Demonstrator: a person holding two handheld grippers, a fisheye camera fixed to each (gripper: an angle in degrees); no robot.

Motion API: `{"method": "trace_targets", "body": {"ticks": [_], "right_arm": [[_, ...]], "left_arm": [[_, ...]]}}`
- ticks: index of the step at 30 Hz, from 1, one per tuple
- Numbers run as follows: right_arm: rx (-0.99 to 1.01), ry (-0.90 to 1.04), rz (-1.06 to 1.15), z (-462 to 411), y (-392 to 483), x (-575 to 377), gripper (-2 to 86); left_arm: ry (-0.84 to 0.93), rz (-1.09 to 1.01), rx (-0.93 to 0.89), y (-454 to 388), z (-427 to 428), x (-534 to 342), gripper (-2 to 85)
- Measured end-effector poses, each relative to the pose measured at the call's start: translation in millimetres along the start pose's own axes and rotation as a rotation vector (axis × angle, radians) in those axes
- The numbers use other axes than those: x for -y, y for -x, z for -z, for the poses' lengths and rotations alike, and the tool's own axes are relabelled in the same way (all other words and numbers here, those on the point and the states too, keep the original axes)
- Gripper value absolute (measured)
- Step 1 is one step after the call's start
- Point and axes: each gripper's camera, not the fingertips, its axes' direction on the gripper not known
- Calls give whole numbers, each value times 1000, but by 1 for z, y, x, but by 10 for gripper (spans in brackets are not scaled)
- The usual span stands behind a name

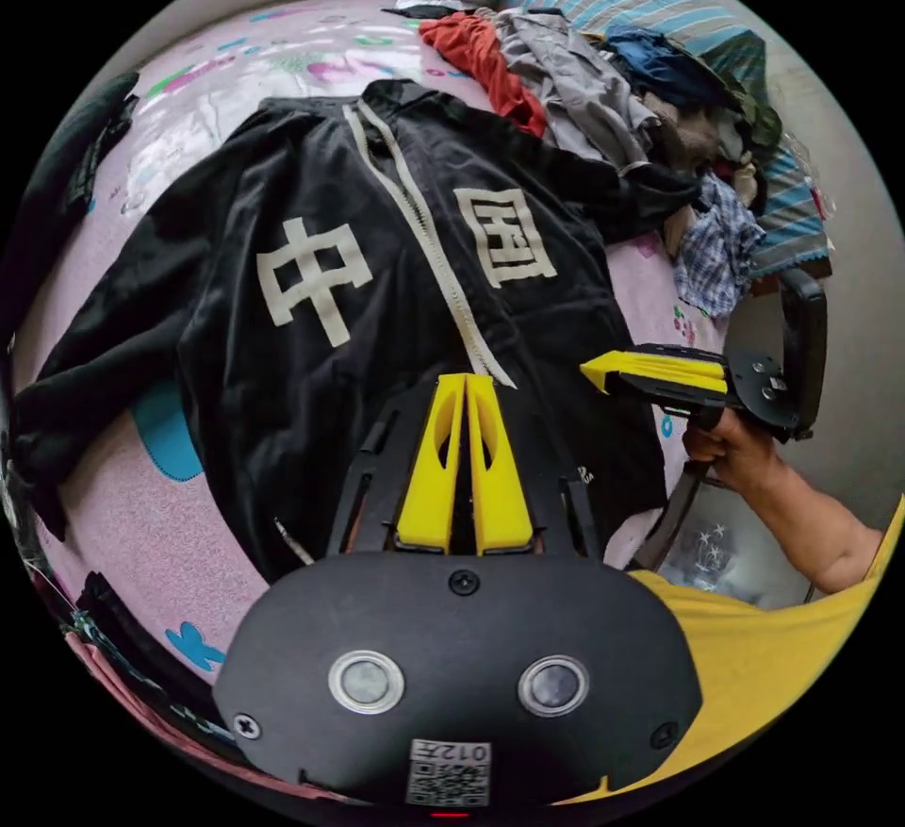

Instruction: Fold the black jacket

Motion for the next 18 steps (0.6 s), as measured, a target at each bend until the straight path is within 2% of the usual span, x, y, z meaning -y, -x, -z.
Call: {"method": "trace_targets", "body": {"ticks": [3, 5, 7, 10, 14, 18], "right_arm": [[-17, 19, -36, 7, -1, -45, 4], [-120, 2, -128, 11, -9, -83, 6], [-172, -66, -240, 23, -24, -111, 9], [-100, -185, -457, 50, -65, -153, 27], [97, -193, -612, 57, -128, -182, 62], [287, -193, -715, 48, -175, -187, 74]], "left_arm": [[79, -58, 53, -18, 10, -51, 4], [106, -53, 125, -22, 15, -85, 4], [64, 53, 229, -12, 36, -131, 5], [-52, 227, 242, 14, 79, -182, 8], [-76, 424, 37, 65, 99, -222, 16], [-93, 489, -316, 106, 92, -234, 21]]}}
